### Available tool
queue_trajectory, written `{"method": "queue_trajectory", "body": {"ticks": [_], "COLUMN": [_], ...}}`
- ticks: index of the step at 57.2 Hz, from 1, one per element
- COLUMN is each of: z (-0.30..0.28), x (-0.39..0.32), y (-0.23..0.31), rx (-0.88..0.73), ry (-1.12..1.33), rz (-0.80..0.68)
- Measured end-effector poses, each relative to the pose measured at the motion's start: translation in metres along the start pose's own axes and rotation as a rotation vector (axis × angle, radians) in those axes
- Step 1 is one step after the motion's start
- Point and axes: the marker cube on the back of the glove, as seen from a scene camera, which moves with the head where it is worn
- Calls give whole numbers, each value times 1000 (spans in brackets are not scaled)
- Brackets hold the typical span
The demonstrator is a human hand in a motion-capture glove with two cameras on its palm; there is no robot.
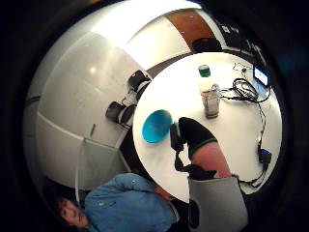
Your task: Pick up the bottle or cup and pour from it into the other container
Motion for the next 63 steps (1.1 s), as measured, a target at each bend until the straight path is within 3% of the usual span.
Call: {"method": "queue_trajectory", "body": {"ticks": [21,38,63], "z": [31,89,164], "x": [80,96,54], "y": [-45,-83,-114], "rx": [52,-1,-137], "ry": [-514,-635,-700], "rz": [121,152,105]}}
